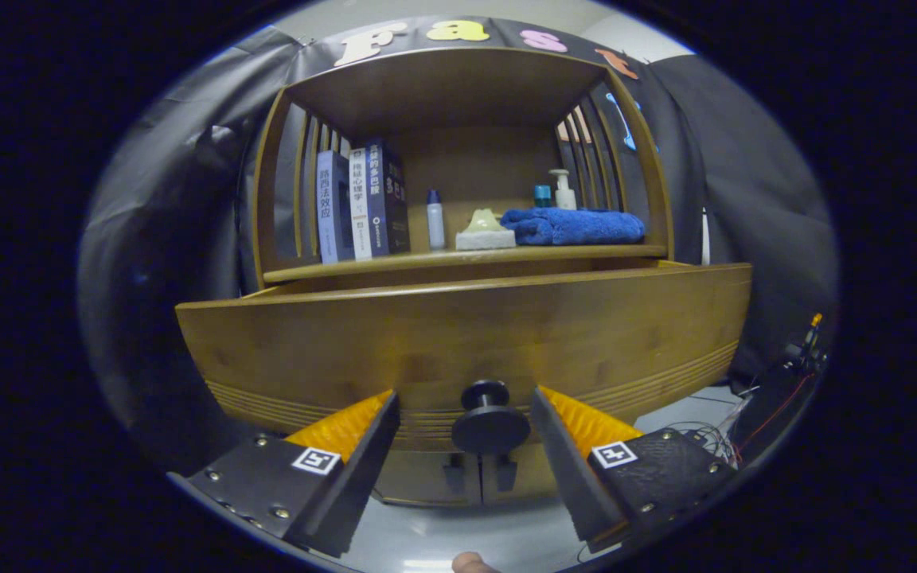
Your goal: Pull open the drawer, take out the items inside it, and place them on the countertop above the cabinet.
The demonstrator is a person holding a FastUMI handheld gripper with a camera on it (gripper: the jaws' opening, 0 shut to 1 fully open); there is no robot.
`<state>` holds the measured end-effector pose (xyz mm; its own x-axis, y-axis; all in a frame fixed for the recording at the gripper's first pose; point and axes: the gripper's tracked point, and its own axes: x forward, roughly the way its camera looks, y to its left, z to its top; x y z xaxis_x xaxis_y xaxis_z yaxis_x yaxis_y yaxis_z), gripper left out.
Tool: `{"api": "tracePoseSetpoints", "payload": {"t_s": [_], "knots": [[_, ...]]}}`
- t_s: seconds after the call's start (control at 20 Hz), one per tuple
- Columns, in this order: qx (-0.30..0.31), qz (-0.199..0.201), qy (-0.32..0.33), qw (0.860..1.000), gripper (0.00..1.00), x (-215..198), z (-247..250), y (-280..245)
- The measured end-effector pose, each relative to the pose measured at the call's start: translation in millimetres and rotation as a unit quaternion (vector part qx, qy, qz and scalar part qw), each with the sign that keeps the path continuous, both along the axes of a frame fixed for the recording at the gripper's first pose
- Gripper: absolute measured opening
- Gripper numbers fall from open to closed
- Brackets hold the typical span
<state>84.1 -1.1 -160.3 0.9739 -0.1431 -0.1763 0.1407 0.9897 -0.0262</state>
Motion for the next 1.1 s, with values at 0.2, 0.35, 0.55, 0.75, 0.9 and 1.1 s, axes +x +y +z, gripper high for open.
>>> {"api": "tracePoseSetpoints", "payload": {"t_s": [0.2, 0.35, 0.55, 0.75, 0.9, 1.1], "knots": [[-0.002, -0.002, -0.008, 1.0, 0.99, 25, 2, -2], [0.015, -0.004, -0.002, 1.0, 0.99, 35, 2, -2], [0.019, -0.004, 0.004, 1.0, 0.99, 62, 3, -6], [0.035, 0.0, 0.005, 0.999, 0.99, 69, 2, -8], [0.03, 0.001, -0.002, 1.0, 0.99, 80, 2, -9], [0.011, 0.001, -0.023, 1.0, 0.99, 91, 0, -10]]}}
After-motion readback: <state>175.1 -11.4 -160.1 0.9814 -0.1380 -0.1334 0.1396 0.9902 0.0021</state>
